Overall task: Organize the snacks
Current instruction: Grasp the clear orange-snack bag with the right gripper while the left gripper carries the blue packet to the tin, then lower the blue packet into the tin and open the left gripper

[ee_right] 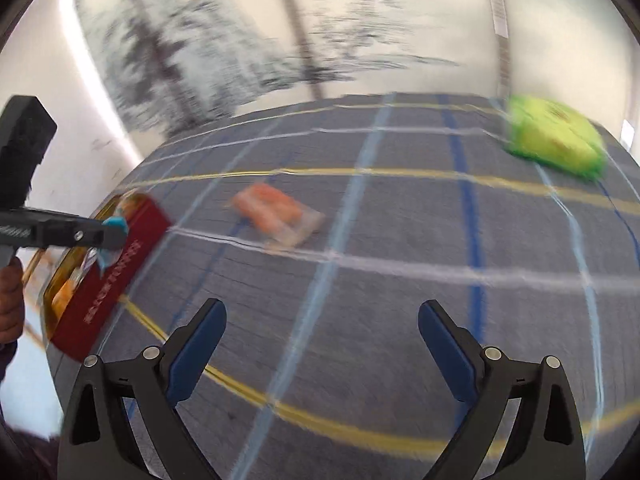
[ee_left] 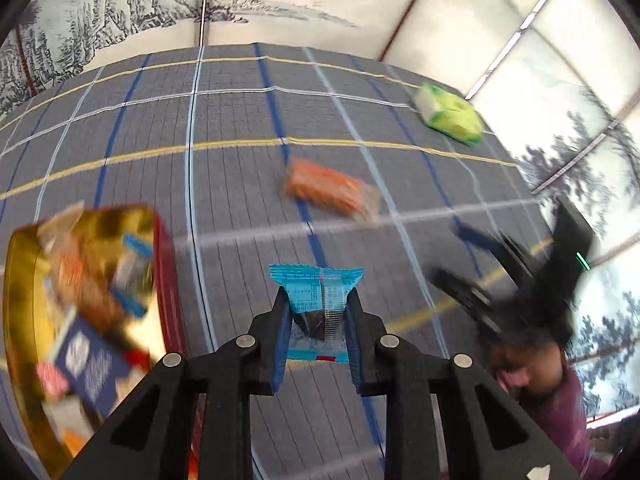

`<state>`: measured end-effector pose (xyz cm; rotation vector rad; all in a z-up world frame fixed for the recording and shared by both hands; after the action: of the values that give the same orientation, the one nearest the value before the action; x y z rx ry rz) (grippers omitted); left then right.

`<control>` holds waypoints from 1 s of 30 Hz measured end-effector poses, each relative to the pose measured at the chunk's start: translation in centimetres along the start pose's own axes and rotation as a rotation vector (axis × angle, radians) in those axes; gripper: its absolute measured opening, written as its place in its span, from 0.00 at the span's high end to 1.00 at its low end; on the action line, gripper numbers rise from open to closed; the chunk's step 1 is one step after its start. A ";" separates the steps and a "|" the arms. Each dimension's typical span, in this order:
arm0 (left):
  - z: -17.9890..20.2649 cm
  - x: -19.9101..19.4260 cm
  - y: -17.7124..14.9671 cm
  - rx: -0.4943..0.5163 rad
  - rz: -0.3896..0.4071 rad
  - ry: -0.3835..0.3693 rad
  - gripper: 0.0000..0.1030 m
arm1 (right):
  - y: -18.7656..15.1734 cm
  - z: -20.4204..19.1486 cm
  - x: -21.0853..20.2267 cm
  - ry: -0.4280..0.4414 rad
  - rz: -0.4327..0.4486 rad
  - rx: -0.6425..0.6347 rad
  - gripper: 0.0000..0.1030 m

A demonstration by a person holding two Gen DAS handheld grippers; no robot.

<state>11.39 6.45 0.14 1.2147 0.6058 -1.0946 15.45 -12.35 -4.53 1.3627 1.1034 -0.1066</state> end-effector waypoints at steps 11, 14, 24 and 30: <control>-1.0 -8.6 -5.3 0.006 0.120 0.047 0.78 | 5.7 -3.8 9.8 0.044 -0.128 -0.320 0.20; -2.4 -9.6 -5.9 -0.016 0.128 0.064 0.78 | 5.8 -3.6 11.0 0.015 -0.179 -0.305 0.41; -8.3 -11.8 -8.7 -0.131 0.174 0.135 0.78 | 1.0 -4.8 4.1 0.012 -0.107 -0.093 0.63; -11.3 -12.0 -10.4 -0.149 0.174 0.193 0.78 | -2.2 -4.5 -0.3 0.016 -0.014 0.093 0.63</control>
<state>-0.79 21.40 2.68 1.2261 0.7019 -0.7784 11.40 -9.53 -5.05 1.4407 1.1325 -0.1589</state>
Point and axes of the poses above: each gripper's, at about its wrist camera, not at the fingertips, and x roughly the way its jaws point, z to its right, y to its top, the point moved 5 cm from there along x, roughly the way its jaws point, and after that the axes turned 1 degree about y, right-handed, at the moved point
